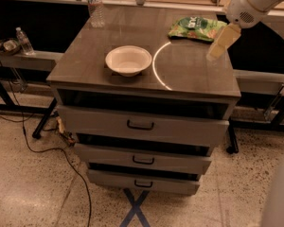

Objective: Move green rice chip bag near paper bowl

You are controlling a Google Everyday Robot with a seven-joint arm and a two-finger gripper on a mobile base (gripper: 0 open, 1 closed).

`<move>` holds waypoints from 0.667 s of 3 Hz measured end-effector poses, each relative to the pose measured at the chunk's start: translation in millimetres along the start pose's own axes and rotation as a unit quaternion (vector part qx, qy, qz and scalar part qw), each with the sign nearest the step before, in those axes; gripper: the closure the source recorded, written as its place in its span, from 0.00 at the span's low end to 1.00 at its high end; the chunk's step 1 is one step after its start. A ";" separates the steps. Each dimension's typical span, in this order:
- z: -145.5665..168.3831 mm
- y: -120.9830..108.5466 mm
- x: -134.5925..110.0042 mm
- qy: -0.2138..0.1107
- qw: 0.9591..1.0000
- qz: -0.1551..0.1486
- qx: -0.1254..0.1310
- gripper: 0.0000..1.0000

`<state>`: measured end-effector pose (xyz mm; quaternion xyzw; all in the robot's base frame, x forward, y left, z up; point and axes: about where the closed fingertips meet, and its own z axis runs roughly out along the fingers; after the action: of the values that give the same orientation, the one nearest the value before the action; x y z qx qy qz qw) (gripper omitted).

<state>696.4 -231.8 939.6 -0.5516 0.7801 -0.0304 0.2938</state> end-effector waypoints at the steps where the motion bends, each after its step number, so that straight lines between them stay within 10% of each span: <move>1: 22.4 -28.3 -1.5 -0.014 1.000 0.009 0.013 0.00; 2: 24.7 -28.2 -2.6 -0.018 1.000 0.012 0.013 0.00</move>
Offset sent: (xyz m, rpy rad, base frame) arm 0.0354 -0.0037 -0.0091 0.0519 -0.0360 -0.0314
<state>732.9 -233.8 930.8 -0.5384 0.7809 -0.0272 0.3156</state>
